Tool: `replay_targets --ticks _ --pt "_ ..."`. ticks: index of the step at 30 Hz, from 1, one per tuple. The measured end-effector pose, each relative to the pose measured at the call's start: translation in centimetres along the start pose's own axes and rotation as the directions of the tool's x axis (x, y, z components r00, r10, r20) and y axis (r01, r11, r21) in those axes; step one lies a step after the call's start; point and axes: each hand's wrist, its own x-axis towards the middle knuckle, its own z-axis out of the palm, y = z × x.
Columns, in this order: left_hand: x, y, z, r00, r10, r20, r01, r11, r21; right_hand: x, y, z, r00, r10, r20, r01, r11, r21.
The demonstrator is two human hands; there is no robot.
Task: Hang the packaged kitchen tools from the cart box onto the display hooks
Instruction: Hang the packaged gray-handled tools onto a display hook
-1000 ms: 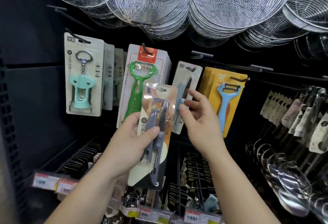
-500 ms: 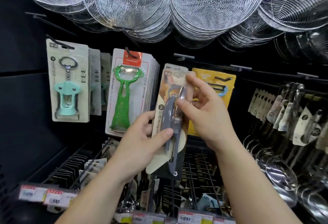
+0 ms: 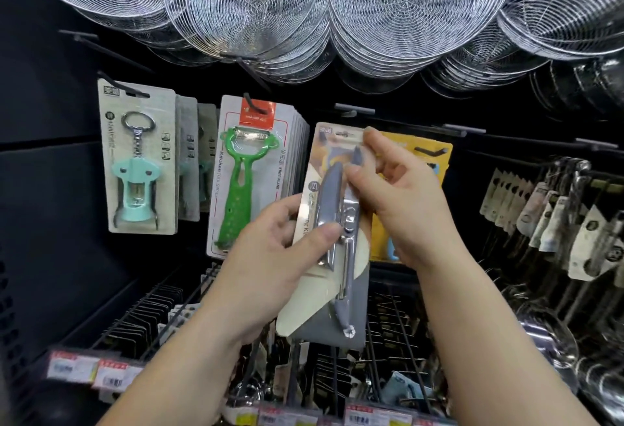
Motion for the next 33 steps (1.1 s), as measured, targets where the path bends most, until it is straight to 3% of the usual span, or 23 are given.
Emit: replay_targets --ticks 6,13,23,26,29,33 --pt "-0.2 0.6 0.1 0.999 -0.005 0.035 0.009 0.996 -0.092 0.5 -0.4 0.0 1.000 0.012 -0.025 -0.013 0.999 -0.039" --pt "-0.1 -0.7 -0.3 0.999 -0.053 0.005 0.053 0.995 -0.086 0.2 -1.3 0.1 1.000 -0.020 -0.021 0.015 0.970 -0.241" --pt "0.5 -0.3 -0.7 0.996 -0.081 -0.034 0.079 0.995 -0.059 1.7 0.5 0.5 0.996 0.082 -0.025 -0.085 0.978 -0.190" --pt "1.4 -2.2 -1.2 0.993 -0.081 -0.091 0.093 0.987 0.131 2.3 1.5 0.7 1.000 0.016 -0.023 -0.023 0.937 -0.348" --pt "2.9 -5.0 -1.6 0.988 -0.059 -0.140 0.109 0.917 0.384 2.8 2.5 1.2 0.998 -0.030 -0.051 0.000 0.860 -0.510" --pt "4.3 -7.8 -1.2 0.989 -0.036 -0.143 0.107 0.840 0.532 3.8 4.0 1.8 0.993 -0.079 -0.092 0.004 0.781 -0.625"
